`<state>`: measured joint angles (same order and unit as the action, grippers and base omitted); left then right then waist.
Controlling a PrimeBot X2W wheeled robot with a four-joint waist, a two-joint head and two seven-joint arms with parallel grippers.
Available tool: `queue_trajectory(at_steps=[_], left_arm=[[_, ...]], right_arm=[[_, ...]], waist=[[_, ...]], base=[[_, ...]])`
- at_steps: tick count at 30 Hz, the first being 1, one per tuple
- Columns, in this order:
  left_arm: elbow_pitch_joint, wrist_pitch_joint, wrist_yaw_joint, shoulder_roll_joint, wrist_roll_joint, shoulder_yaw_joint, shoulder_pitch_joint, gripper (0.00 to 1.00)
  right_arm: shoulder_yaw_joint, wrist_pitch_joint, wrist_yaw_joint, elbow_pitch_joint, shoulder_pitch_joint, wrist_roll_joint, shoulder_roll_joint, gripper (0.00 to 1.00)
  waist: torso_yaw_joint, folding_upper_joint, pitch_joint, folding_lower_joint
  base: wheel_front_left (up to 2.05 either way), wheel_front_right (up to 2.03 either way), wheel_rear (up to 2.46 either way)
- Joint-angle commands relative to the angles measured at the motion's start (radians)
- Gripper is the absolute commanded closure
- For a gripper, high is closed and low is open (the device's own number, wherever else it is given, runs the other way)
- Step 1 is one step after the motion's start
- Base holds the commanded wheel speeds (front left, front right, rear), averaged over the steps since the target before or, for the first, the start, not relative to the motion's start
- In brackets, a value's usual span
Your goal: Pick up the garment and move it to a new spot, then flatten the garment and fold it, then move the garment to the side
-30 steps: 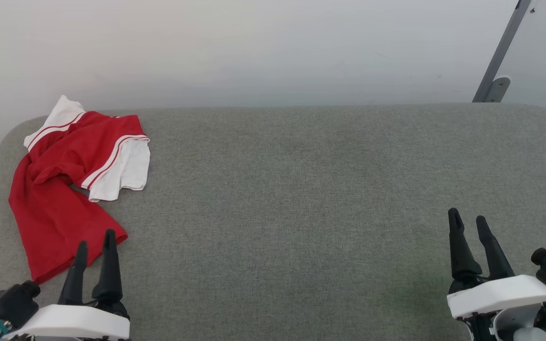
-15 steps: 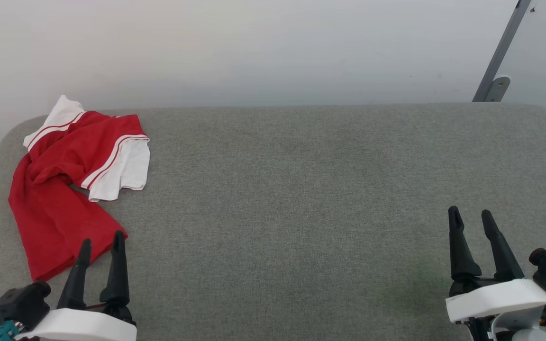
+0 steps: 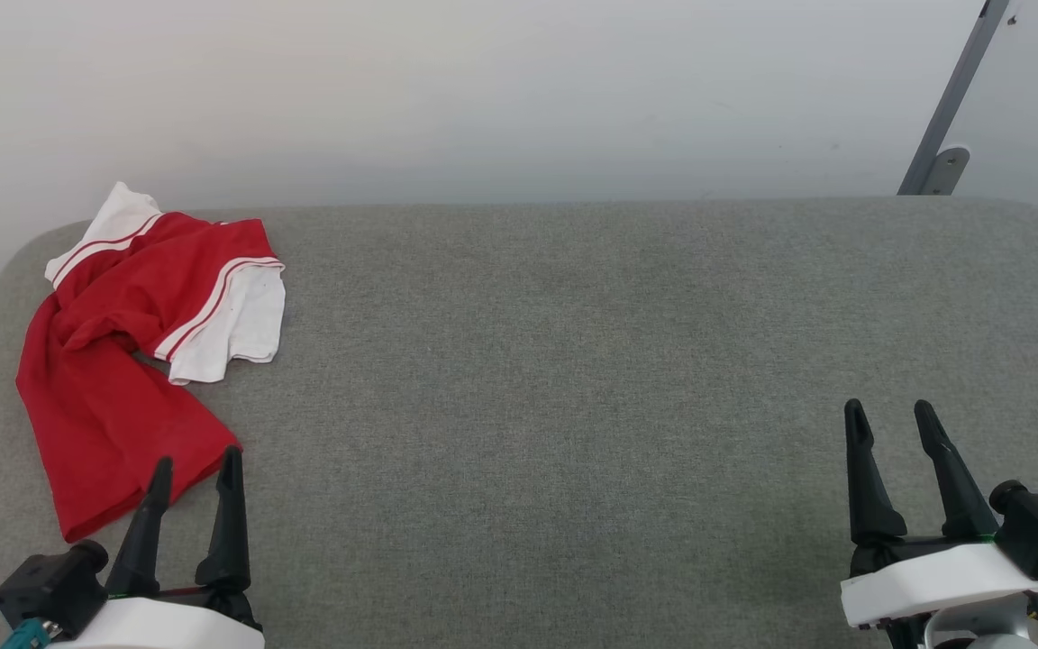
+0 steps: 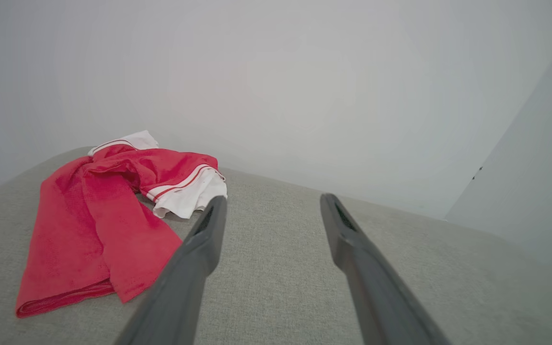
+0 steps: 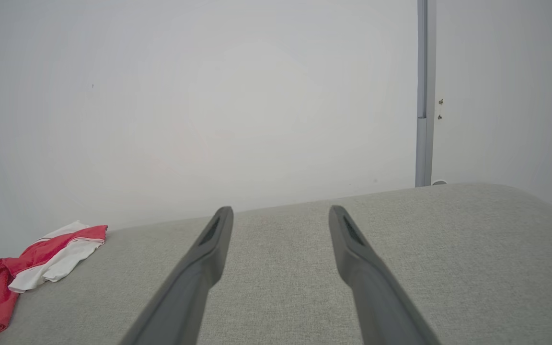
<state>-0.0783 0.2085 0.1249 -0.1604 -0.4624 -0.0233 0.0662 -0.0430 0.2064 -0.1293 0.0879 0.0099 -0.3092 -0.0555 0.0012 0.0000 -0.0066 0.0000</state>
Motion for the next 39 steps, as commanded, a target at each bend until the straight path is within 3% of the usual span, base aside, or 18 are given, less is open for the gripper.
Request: queue_trajectory(at_steps=[1, 28, 39], left_arm=[[0.011, 0.008, 0.006, -0.007, 0.027, 0.001, 0.007, 0.0], [0.033, 0.059, 0.006, -0.028, 0.186, 0.007, 0.039, 0.0], [0.027, 0.058, 0.006, -0.029, 0.165, 0.004, 0.037, 0.0]], right_arm=[[0.0, 0.01, -0.002, -0.013, 0.0, 0.026, 0.002, 0.0], [-0.012, 0.062, -0.002, -0.039, 0.036, 0.24, 0.0, 0.0], [-0.013, 0.06, -0.001, -0.04, 0.036, 0.243, -0.001, 0.0]], waist=[[0.0, 0.0, 0.0, 0.0], [0.003, 0.0, -0.004, 0.0], [0.004, 0.0, -0.004, 0.0]], base=[[0.0, 0.0, 0.0], [0.0, 0.0, 0.0], [0.0, 0.0, 0.0]])
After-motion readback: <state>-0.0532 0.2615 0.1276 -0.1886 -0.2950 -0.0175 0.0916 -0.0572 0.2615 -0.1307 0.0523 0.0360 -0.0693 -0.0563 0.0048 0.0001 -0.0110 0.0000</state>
